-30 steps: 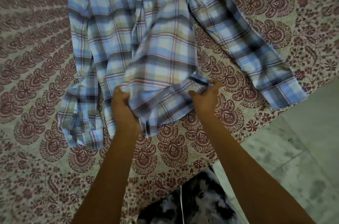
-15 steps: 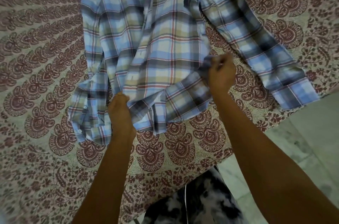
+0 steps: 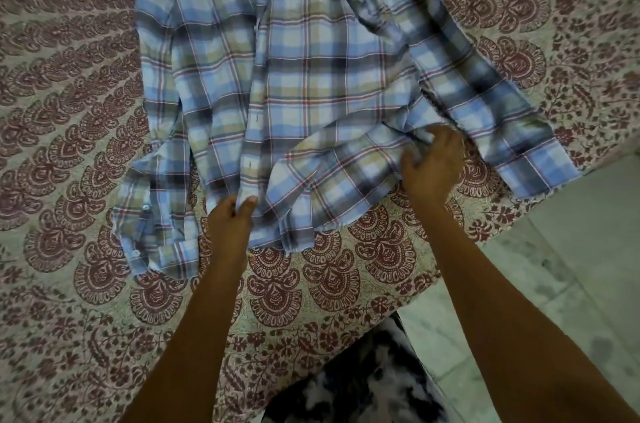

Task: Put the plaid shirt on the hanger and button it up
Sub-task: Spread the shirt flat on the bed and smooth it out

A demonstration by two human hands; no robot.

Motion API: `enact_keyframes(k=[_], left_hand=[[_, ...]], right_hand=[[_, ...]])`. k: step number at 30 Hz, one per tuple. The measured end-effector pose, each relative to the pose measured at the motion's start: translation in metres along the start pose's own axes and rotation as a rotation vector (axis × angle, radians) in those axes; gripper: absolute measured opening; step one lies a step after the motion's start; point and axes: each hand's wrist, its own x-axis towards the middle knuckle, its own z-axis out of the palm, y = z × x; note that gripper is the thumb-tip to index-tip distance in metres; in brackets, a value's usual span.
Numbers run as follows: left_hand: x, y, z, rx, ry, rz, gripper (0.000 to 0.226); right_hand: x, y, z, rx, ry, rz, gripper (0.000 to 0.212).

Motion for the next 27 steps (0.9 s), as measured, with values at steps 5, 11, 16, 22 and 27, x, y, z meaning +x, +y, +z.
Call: enact_keyframes(k=[5, 11, 16, 22, 27], left_hand=[[-0.001, 0.004, 0.000, -0.046, 0.031, 0.044, 0.010], [0.010, -0.002, -0.003, 0.085, 0.005, 0.039, 0.013], [0.007, -0.004, 0.005, 0.169, 0.093, 0.042, 0.033], [0.004, -0.007, 0.009, 0.212, 0.063, 0.046, 0.024], [0.006, -0.009, 0.008, 0.196, 0.040, 0.021, 0.016]], right_hand=[[0.031, -0.023, 0.029, -0.181, -0.267, 0.115, 0.060], [0.058, -0.026, 0.012, 0.158, -0.025, 0.109, 0.030], [0.061, -0.026, -0.030, 0.274, 0.204, 0.210, 0.034], [0.052, 0.002, -0.048, -0.148, -0.127, -0.120, 0.084], [0.057, 0.032, -0.037, -0.396, -0.052, -0.167, 0.075]])
